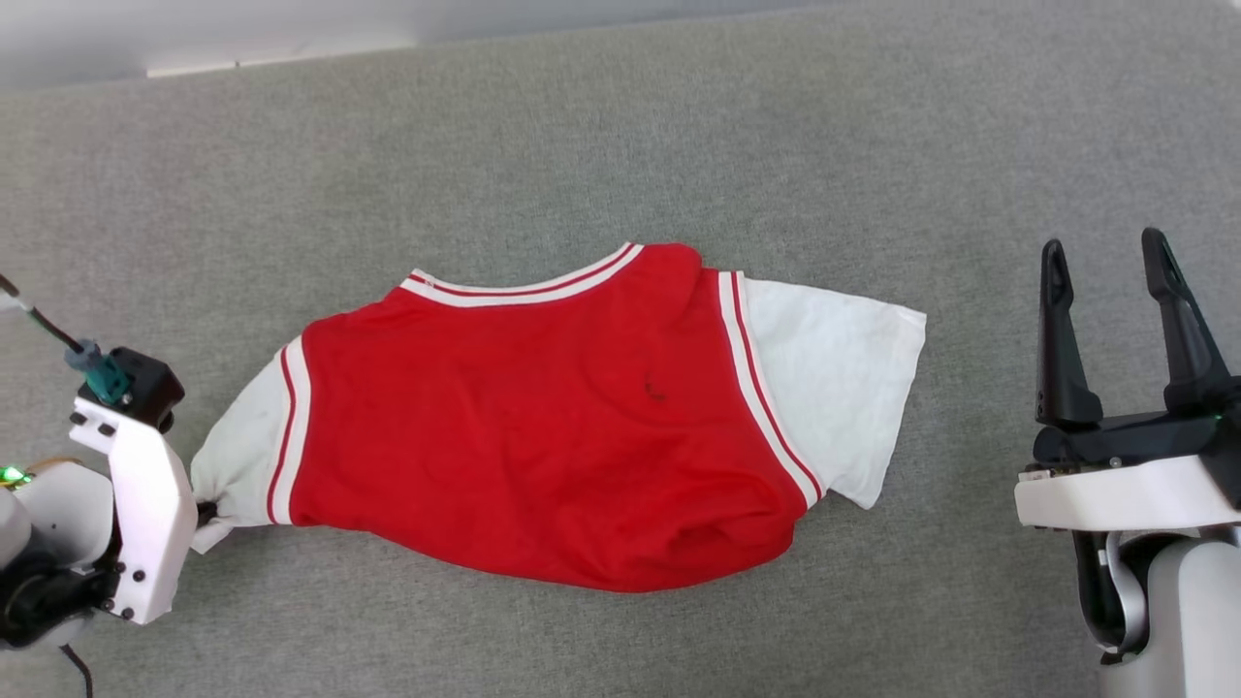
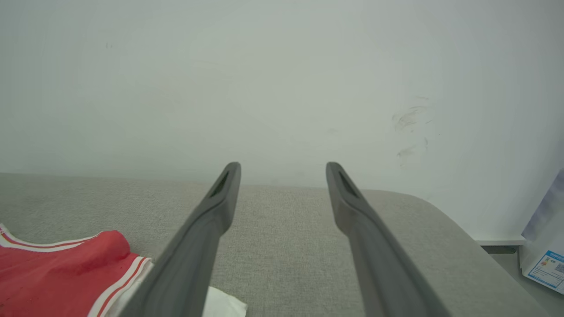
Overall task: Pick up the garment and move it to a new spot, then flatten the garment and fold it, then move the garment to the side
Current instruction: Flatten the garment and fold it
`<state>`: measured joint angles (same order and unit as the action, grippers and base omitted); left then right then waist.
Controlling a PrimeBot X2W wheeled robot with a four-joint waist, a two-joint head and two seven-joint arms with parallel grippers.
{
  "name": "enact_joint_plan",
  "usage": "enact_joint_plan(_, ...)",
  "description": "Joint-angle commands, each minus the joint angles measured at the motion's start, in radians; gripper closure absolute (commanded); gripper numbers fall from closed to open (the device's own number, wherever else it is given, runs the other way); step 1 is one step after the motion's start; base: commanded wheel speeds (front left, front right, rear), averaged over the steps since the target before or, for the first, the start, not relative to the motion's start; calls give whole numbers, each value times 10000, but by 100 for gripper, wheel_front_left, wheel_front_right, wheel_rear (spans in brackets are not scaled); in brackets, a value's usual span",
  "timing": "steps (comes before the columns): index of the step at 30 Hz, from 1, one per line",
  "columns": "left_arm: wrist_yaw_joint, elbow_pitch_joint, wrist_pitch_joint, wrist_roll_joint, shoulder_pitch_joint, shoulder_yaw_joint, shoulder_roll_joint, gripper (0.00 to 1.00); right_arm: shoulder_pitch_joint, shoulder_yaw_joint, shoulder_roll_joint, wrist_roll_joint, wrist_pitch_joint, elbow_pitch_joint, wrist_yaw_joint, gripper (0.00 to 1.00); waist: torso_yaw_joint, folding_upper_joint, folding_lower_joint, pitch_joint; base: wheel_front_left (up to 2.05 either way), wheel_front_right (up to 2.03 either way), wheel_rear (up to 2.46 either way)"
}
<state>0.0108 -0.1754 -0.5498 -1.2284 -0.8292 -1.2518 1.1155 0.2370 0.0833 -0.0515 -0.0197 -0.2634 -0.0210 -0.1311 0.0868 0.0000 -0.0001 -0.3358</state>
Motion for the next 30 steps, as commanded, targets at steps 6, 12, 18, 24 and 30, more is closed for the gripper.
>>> enact_joint_plan(6,-28,-561,1593,642,316,108,-554,0,43,13,-216,353,-19,193,7,0,-218,0,1,716,0,0,0)
enact_joint_plan(12,-834,-252,4029,1495,349,676,-648,0,733,-358,-1328,464,-19,727,7,0,-551,0,1,1272,0,0,0)
enact_joint_plan(18,-2132,196,6178,1825,968,1161,-752,0,1889,-1797,-3052,55,1279,1981,7,0,-871,0,1,1521,0,0,0)
enact_joint_plan(24,-3695,547,7946,1989,1783,1844,-1011,0,3214,-4254,-4948,-2254,4558,2567,7,0,-1154,0,1,1489,0,0,0)
enact_joint_plan(30,-5434,1560,8144,3776,3746,4949,-2329,0,4604,-7089,-6854,-6149,8786,2659,7,0,-1603,0,1,1095,0,0,0)
